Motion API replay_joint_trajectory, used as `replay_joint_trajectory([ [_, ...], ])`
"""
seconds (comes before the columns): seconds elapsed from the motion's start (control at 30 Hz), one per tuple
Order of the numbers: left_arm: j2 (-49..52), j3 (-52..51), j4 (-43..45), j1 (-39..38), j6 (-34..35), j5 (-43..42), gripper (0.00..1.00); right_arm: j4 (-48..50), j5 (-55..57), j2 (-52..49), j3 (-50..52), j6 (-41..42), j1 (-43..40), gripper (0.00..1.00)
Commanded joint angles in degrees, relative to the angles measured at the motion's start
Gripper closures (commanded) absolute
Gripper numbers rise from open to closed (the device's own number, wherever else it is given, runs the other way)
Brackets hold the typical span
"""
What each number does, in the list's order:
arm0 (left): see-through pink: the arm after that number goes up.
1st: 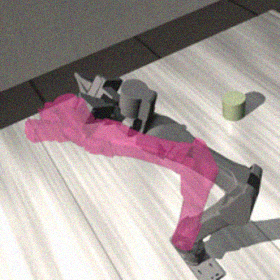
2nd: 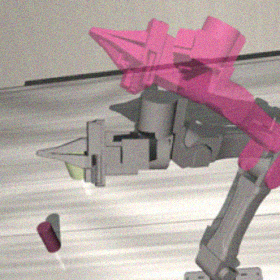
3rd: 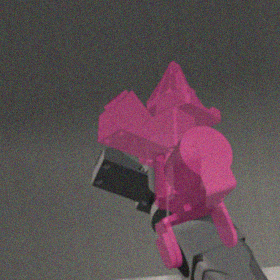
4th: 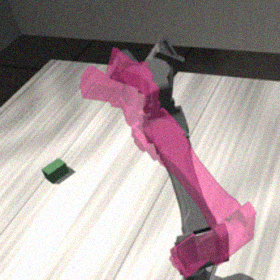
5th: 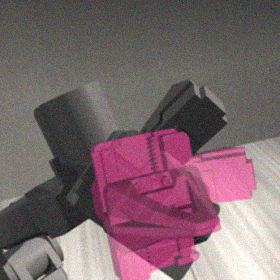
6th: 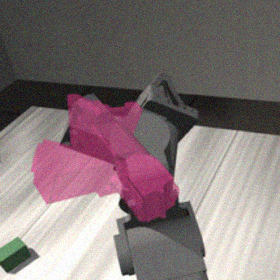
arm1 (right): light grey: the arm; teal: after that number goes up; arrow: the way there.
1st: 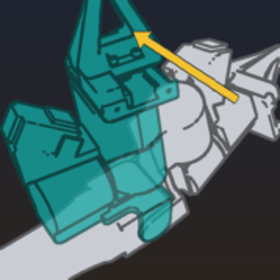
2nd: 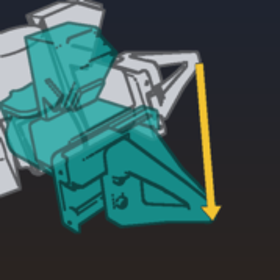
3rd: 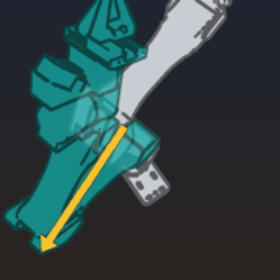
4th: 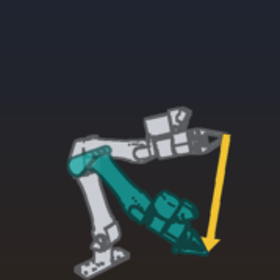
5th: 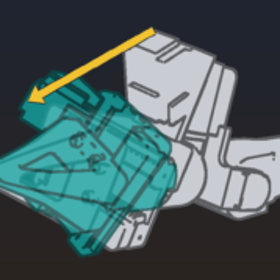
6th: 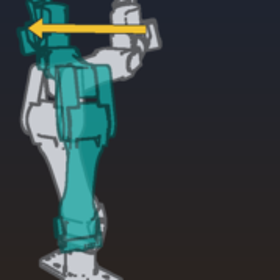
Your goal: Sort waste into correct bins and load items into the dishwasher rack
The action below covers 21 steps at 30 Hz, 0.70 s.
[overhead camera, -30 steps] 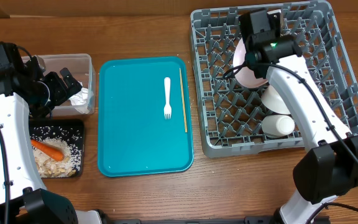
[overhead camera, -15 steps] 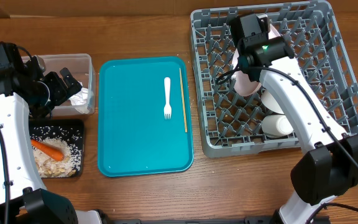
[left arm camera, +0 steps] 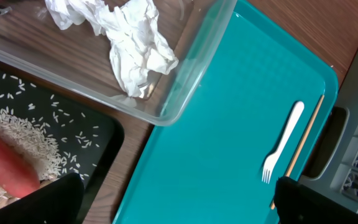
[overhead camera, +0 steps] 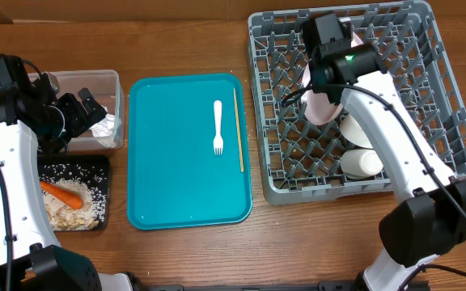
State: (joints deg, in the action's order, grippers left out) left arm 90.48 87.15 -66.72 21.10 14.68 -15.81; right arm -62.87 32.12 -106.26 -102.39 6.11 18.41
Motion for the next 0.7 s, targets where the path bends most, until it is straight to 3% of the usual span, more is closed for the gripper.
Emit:
replay_joint_trajectory([
  [0.0, -1.2, 1.0, -0.1, -0.1, 0.3, -0.3, 0.0, -0.3, -11.9, 5.7, -4.6, 3.9, 0.2, 0.34],
  [0.23, -1.2, 1.0, -0.1, -0.1, 0.3, -0.3, 0.0, -1.2, -31.9, 10.3, -4.9, 4.4, 3.0, 0.37],
  [0.3, -1.2, 1.0, -0.1, -0.1, 0.3, -0.3, 0.0, -1.8, -38.6, 10.0, -4.8, 4.4, 4.3, 0.33],
  [0.33, -1.2, 1.0, -0.1, -0.1, 0.3, -0.3, 0.0, -1.8, -41.8, 9.7, -4.8, 4.4, 4.9, 0.21],
  [0.37, -1.2, 1.0, -0.1, -0.1, 0.3, -0.3, 0.0, -1.7, -45.8, 9.2, -4.8, 4.4, 5.6, 0.0],
  [0.47, -1.2, 1.0, -0.1, -0.1, 0.3, -0.3, 0.0, -1.3, -55.6, 7.5, -4.8, 4.4, 7.1, 0.0],
  [0.67, -1.2, 1.0, -0.1, -0.1, 0.3, -0.3, 0.0, 0.7, -56.2, 2.6, -4.8, 5.1, 10.2, 0.03],
])
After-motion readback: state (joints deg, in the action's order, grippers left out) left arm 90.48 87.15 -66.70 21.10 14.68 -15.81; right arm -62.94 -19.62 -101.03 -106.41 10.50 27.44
